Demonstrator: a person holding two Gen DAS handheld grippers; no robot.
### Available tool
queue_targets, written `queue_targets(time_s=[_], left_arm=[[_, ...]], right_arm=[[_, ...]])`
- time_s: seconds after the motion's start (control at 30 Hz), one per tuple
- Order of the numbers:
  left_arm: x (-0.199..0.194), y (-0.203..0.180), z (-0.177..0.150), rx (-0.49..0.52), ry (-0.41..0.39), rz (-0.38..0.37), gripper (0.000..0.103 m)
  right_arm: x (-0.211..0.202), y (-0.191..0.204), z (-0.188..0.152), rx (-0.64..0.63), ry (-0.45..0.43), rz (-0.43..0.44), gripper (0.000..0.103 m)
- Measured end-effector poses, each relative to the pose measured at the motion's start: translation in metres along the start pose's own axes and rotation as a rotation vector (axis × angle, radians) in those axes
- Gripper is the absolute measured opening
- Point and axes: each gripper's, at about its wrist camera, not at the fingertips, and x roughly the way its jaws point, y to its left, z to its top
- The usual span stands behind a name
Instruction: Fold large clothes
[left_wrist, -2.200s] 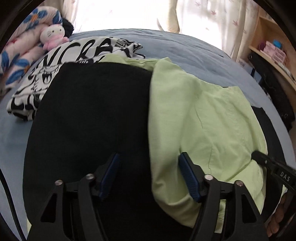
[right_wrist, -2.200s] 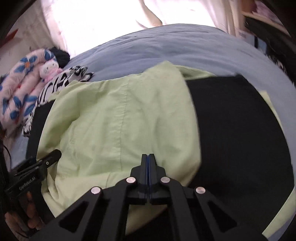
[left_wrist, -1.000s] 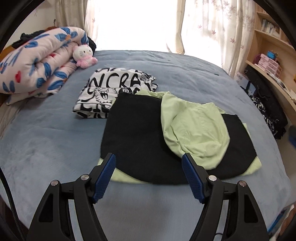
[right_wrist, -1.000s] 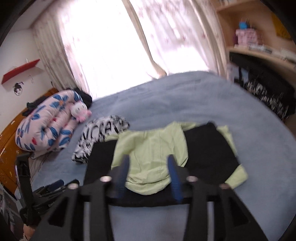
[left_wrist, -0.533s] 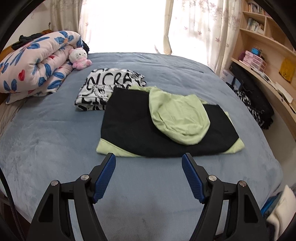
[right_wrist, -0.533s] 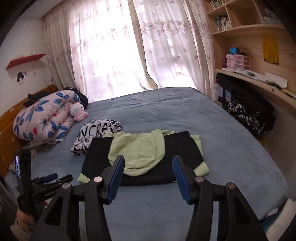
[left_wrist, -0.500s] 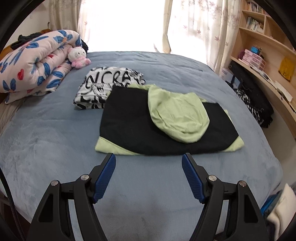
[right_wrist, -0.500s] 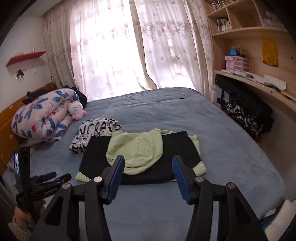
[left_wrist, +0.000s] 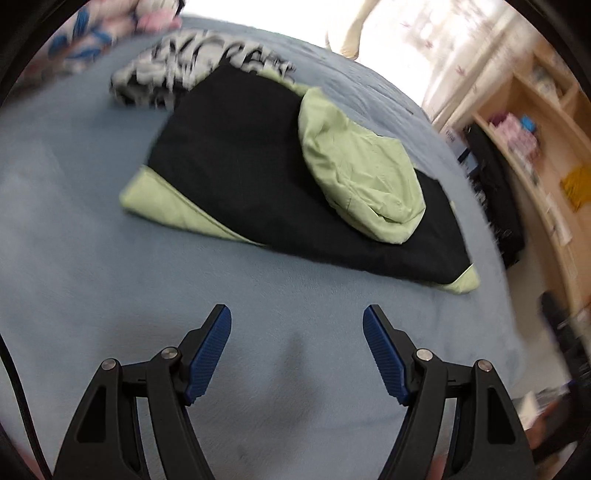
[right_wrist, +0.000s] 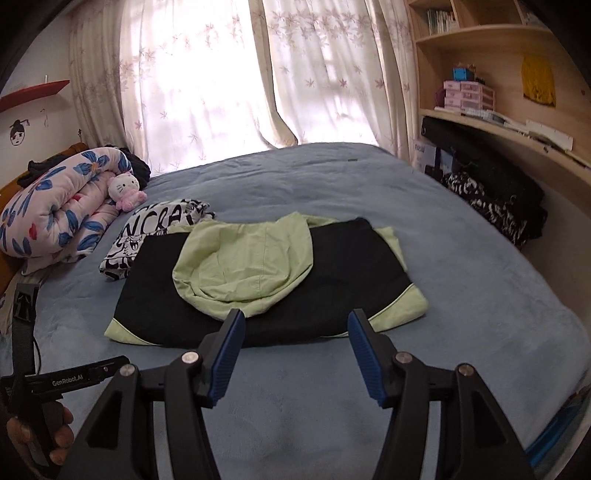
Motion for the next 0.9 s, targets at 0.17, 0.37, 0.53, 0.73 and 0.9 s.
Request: queue_targets(time_s=[0.17, 0.37, 0.53, 0.73, 0.9], left_arm=[[0.039, 0.044, 0.009, -0.169, -0.015, -0.084, 0.072], [0.069, 0.070, 0.031, -0.269, -0.090, -0.143, 0.072], [0.093, 0.073, 0.069, -0.303, -0.135, -0.144, 0.072], [0.109, 0.074, 0.115, -0.297, -0.232, -0.119, 0.065], [0.121, 0.068, 0.108, -0.211, -0.321, -0.031, 0.030]], right_arm=[[0.038, 0.008, -0.004, -0.035, 0.045, 0.016, 0.058], [0.073, 0.019, -0.002, -0.056, 0.066, 0.045, 0.058], [0.107, 0.026, 0.004, -0.044, 0.103, 0.073, 0.058], [0.142, 0.043, 0.012, -0.067, 0.123, 0.089, 0.058], [0.165, 0.057, 0.021, -0.078, 0.122, 0.085, 0.058]])
